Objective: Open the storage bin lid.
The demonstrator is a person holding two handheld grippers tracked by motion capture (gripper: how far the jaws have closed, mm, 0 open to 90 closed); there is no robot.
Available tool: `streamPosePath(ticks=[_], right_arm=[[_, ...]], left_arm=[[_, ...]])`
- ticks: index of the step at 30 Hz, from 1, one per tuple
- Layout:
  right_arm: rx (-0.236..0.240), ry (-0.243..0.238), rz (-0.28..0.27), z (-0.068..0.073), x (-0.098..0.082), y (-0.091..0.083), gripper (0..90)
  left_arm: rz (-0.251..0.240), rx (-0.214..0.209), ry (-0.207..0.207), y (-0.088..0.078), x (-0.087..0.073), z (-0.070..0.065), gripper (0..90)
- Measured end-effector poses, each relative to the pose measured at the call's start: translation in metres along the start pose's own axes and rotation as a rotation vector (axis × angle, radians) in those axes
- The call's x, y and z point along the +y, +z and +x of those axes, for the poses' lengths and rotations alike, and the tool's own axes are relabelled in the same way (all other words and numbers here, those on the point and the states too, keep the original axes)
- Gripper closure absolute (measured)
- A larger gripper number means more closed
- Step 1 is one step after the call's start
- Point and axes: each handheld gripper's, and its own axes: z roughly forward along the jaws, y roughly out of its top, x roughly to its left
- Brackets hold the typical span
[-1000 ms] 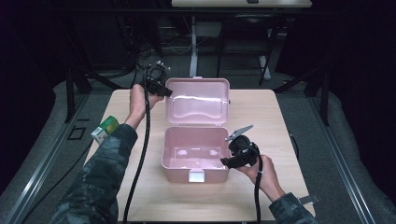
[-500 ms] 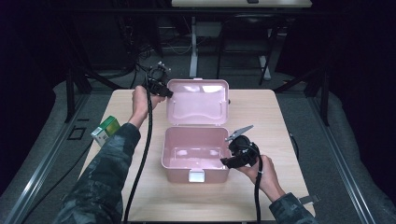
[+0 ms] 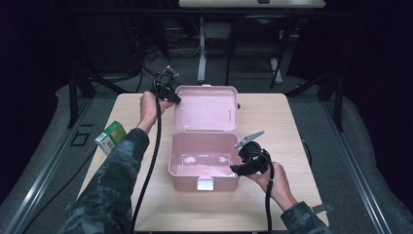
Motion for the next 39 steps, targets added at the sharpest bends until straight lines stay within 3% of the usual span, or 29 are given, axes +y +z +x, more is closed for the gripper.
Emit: streamPosePath(ticks=[6,9,12,20,25,39], right_arm=[[0.003,-0.002,0.0,0.0,0.0,0.0,49.0],[0.009,0.001,0.0,0.0,0.0,0.0,49.1],[0.011,0.004,0.0,0.001,0.0,0.001,49.1],[0.006,0.004,0.005,0.001,0.0,0.001,48.8],[0.006,0.008,0.005,0.003,-0.001,0.001,48.6],[0.007,0.011,-0.003,0.002,-0.001,0.001,48.0]], left_arm=[[0.054,0.004,-0.035,0.016,-0.006,0.005,77.1],[0.081,0.021,-0.033,0.027,-0.01,0.004,77.1],[0.096,0.005,-0.058,0.035,-0.013,0.006,77.3],[0.125,0.009,-0.067,0.042,-0.014,0.006,77.3],[0.138,0.038,-0.051,0.047,-0.014,0.001,77.1],[0.154,0.036,-0.064,0.052,-0.017,0.002,76.2]])
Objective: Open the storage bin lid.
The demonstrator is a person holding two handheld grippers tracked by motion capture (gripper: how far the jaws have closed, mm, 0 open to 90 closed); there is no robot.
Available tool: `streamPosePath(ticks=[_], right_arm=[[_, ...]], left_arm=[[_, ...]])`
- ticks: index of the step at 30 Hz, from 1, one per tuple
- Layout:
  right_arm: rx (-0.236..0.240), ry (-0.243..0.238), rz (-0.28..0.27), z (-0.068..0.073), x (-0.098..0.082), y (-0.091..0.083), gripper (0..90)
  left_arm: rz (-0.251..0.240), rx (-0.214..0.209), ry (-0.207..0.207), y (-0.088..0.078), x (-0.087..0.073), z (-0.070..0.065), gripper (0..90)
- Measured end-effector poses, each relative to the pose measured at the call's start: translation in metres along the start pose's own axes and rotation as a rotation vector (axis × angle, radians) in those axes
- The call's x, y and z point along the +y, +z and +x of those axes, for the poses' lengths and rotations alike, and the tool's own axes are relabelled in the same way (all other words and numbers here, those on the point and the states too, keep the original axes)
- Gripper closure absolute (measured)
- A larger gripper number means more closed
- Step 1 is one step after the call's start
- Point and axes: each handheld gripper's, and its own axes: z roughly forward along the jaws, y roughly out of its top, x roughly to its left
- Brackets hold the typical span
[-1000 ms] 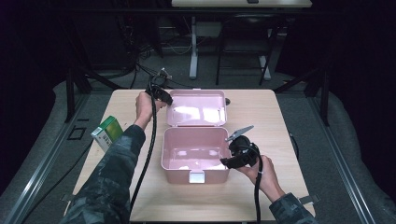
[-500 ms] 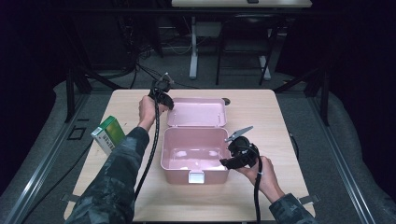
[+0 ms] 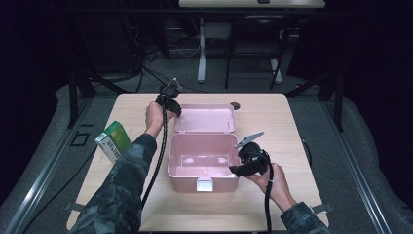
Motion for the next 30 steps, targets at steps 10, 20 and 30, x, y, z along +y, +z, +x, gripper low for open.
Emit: streamPosePath(ticks=[10,20,30], right_arm=[[-0.001,0.005,-0.002,0.0,0.0,0.0,47.6],[0.006,0.024,-0.004,0.0,0.0,-0.001,38.0],[0.016,0.027,-0.058,-0.005,-0.005,-0.017,16.2]], left_arm=[[0.008,-0.009,-0.017,-0.001,-0.002,0.007,60.4],[-0.008,0.015,-0.009,-0.017,-0.002,0.014,35.3],[-0.005,0.009,0.066,-0.051,-0.006,0.02,17.1]])
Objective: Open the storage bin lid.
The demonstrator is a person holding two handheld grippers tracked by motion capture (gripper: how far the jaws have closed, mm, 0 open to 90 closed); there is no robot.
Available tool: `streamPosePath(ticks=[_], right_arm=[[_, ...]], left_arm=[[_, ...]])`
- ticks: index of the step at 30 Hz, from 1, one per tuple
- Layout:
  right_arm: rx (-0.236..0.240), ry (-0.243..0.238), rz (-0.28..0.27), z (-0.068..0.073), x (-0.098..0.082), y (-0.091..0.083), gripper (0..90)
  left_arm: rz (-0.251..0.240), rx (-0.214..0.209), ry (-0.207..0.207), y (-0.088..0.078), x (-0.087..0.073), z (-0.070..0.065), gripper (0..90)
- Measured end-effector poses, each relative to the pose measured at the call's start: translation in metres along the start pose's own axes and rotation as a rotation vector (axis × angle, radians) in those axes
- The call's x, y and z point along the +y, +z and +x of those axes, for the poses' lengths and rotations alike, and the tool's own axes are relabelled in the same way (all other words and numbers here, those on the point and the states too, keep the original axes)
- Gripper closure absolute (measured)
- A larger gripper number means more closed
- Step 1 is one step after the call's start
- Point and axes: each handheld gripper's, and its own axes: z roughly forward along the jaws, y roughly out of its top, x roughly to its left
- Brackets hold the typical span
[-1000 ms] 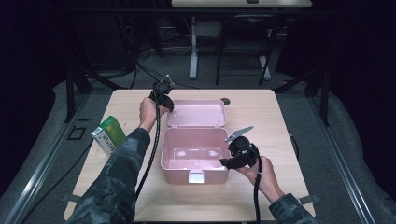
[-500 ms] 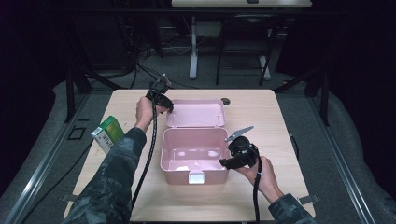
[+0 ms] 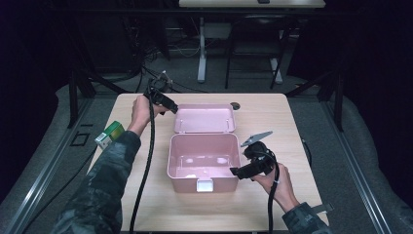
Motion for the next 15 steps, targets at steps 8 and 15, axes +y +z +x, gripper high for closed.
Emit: streamPosePath(ticks=[8,15], right_arm=[[-0.016,0.013,-0.069,-0.004,-0.007,-0.023,6.9],[-0.032,0.048,-0.109,-0.015,-0.025,-0.042,0.0]], left_arm=[[0.0,0.004,0.064,-0.029,-0.009,0.001,10.0],[-0.008,-0.004,0.109,-0.056,-0.021,0.001,3.3]])
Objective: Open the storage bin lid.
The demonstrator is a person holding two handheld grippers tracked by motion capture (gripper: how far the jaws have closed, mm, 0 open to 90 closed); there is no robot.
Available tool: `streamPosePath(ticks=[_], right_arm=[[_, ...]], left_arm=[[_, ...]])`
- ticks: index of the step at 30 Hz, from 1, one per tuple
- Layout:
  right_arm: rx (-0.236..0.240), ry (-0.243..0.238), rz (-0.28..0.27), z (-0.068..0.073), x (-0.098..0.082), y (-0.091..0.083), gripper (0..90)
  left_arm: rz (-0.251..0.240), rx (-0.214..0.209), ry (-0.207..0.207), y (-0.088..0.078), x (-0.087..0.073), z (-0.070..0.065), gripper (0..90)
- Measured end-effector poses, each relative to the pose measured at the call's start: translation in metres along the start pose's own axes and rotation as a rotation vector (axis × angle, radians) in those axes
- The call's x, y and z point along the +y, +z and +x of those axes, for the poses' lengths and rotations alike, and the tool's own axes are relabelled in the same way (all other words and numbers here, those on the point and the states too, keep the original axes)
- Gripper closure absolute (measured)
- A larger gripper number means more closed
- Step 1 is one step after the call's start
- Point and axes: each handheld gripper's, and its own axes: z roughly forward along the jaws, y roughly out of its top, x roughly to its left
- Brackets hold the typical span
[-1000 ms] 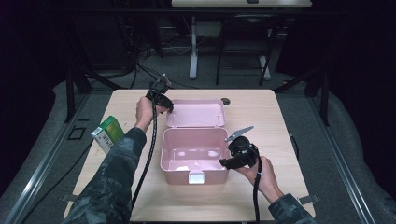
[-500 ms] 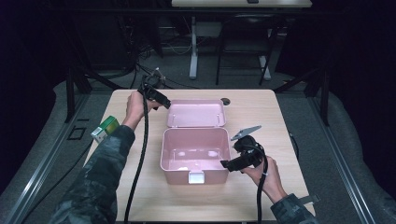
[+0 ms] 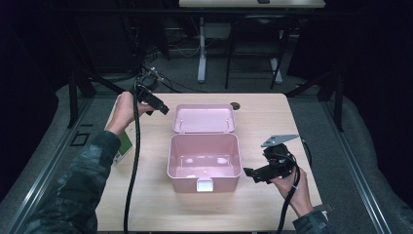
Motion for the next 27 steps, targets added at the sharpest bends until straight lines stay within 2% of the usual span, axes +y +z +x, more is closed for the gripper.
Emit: streamPosePath(ticks=[3,5,8,12,14,15,17,18,23,25,27], right_arm=[[-0.014,0.016,-0.014,-0.007,-0.008,-0.006,0.0],[-0.027,0.04,-0.006,-0.012,-0.014,-0.009,0.0],[-0.053,0.048,0.011,-0.018,-0.023,-0.008,0.0],[-0.074,0.064,0.039,-0.023,-0.037,-0.003,0.0],[-0.085,0.065,0.054,-0.025,-0.044,0.002,0.0],[-0.089,0.074,0.06,-0.025,-0.048,0.004,0.0],[-0.095,0.075,0.083,-0.025,-0.056,0.008,0.0],[-0.105,0.068,0.098,-0.025,-0.06,0.01,0.0],[-0.13,0.084,0.128,-0.028,-0.071,0.016,0.0],[-0.135,0.09,0.133,-0.03,-0.072,0.016,0.0],[-0.14,0.1,0.125,-0.031,-0.073,0.017,0.0]], left_arm=[[-0.006,0.002,0.017,-0.009,-0.004,-0.001,1.8],[-0.006,-0.001,0.023,-0.015,-0.006,-0.001,0.3],[-0.018,-0.004,0.045,-0.022,-0.01,-0.004,0.2],[0.011,0.0,0.089,-0.025,-0.019,-0.011,0.1],[0.007,-0.035,0.091,-0.029,-0.024,-0.011,0.1],[0.001,-0.039,0.093,-0.031,-0.026,-0.011,0.1],[0.004,-0.017,0.12,-0.036,-0.031,-0.014,0.1],[0.006,-0.02,0.139,-0.038,-0.035,-0.015,0.1],[0.01,-0.017,0.146,-0.046,-0.046,-0.011,0.1],[-0.004,-0.015,0.144,-0.05,-0.053,-0.007,0.1],[0.002,-0.011,0.146,-0.054,-0.057,-0.005,0.1]])
